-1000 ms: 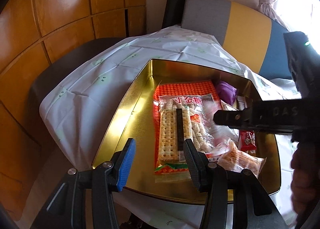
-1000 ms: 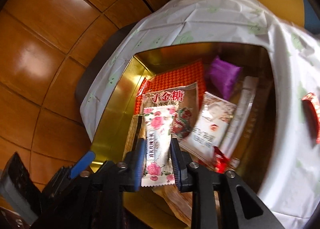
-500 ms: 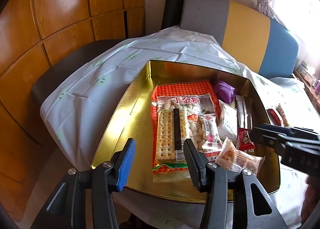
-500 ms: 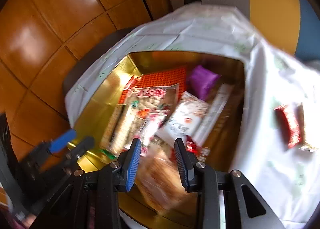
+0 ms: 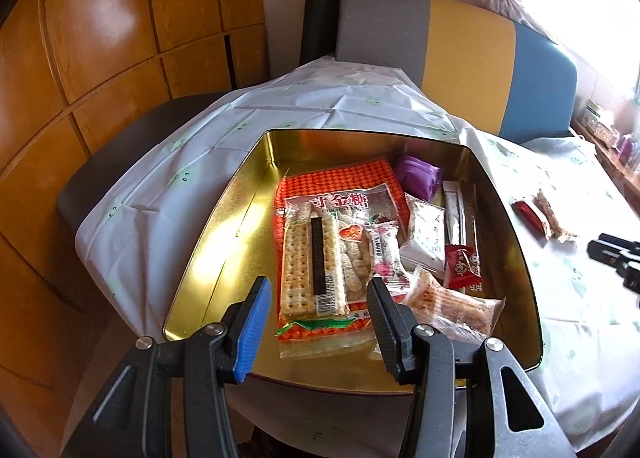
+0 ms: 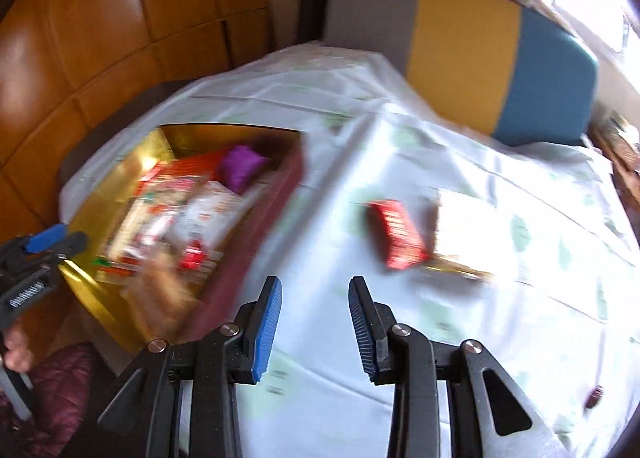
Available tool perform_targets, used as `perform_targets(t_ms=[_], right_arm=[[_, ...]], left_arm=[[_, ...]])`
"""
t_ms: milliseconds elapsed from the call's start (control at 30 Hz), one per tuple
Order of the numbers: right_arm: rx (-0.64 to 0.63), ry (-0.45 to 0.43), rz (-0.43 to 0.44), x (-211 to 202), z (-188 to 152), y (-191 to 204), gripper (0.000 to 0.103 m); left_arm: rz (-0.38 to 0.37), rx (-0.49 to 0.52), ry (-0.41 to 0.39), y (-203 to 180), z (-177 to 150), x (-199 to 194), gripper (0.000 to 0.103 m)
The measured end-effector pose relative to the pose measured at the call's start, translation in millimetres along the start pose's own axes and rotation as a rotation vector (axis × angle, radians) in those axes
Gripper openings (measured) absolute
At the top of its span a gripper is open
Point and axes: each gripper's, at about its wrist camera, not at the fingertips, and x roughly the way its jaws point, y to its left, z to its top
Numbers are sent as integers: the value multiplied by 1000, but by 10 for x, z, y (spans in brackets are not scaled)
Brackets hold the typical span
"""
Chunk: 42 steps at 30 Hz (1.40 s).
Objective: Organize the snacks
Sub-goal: 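Move the left gripper to the red wrapped candy on the cloth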
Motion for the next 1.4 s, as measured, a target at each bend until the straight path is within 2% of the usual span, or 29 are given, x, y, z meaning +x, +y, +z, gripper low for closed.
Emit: perform_targets(t_ms=[267, 433, 533, 633, 1167, 1400], right_arm=[[31, 24, -229, -149, -231, -865, 35], [100, 44, -373, -119, -407, -1457, 35], [206, 76, -381, -96, -459, -1720, 35], [232, 82, -376, -94, -453, -1782, 35], [251, 126, -390, -23, -492, -1799, 36], [255, 119, -385, -37, -478, -1796, 36]], left_arm=[[-8, 46, -10, -165, 16, -71, 50], [-21, 94, -16, -316, 33, -110, 50], [-29, 110, -15, -417, 49, -117, 50], [-40, 137, -13, -536, 54, -120, 50], [-125, 242, 12, -1048, 30, -84, 50], [-201, 251, 41, -1308, 123, -54, 50]])
